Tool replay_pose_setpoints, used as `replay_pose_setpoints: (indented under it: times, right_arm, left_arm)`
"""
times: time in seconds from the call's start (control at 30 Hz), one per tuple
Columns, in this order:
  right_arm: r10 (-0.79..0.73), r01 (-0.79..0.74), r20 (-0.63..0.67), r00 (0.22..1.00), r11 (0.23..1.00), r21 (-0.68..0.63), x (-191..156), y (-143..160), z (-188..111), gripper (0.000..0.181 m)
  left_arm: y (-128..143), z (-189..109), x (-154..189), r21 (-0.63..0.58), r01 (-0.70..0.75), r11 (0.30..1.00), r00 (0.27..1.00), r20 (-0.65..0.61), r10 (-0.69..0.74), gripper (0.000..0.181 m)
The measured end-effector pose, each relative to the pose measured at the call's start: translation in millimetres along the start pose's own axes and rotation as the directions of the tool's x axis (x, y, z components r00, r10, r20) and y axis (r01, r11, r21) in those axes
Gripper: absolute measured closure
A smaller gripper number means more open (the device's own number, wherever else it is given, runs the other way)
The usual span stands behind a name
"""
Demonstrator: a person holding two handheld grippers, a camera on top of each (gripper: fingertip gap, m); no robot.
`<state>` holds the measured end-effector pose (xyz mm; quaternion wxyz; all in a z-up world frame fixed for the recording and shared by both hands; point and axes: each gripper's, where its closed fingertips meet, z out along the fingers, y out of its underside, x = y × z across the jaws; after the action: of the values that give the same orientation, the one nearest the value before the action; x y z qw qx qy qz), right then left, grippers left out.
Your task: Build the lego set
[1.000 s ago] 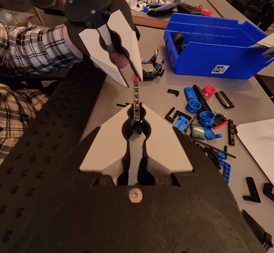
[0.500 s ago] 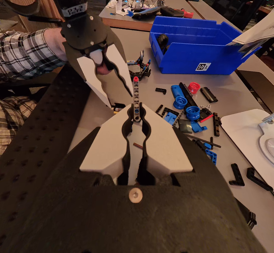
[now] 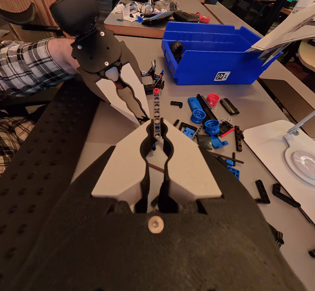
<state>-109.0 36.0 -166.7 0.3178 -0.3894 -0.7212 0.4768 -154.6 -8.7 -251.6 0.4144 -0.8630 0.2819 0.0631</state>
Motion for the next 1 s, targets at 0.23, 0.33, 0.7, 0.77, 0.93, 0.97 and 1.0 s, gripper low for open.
replay_pose_setpoints:
  times: [0.23, 0.33, 0.7, 0.77, 0.93, 0.97, 1.0]
  right_arm:
    - [0.017, -0.017, -0.021, 1.0, 1.0, -0.009, 5.9, 2.2, -1.5, 0.177]
    - [0.018, -0.018, -0.023, 1.0, 1.0, -0.023, 6.3, 5.3, -0.1, 0.177]
    - [0.021, -0.023, -0.024, 0.999, 0.997, -0.067, 7.0, 14.9, 4.1, 0.176]
    - [0.021, -0.023, -0.022, 1.0, 0.997, -0.073, 6.8, 16.1, 4.8, 0.177]
    - [0.021, -0.023, -0.022, 1.0, 0.996, -0.082, 6.7, 17.8, 5.1, 0.177]
    - [0.022, -0.023, -0.021, 1.0, 0.996, -0.083, 6.4, 17.9, 5.2, 0.177]
    - [0.022, -0.024, -0.019, 1.0, 0.996, -0.085, 6.2, 18.4, 5.4, 0.177]
  left_arm:
    - [5.2, -0.7, -8.6, -0.015, -0.032, 0.999, 0.999, 0.029, 0.033, 0.167]
    - [7.3, -0.8, -11.9, -0.027, -0.045, 0.999, 0.998, 0.034, 0.046, 0.167]
    - [14.0, 0.1, -19.4, -0.053, -0.085, 0.995, 0.995, 0.043, 0.087, 0.168]
    - [13.8, 0.3, -19.4, -0.049, -0.101, 0.994, 0.994, 0.048, 0.103, 0.168]
    - [13.9, -0.3, -18.4, -0.039, -0.135, 0.99, 0.989, 0.06, 0.137, 0.168]
    - [14.1, -0.6, -18.3, -0.039, -0.139, 0.99, 0.988, 0.063, 0.141, 0.168]
    - [14.1, -0.8, -18.2, -0.038, -0.142, 0.989, 0.987, 0.065, 0.144, 0.168]
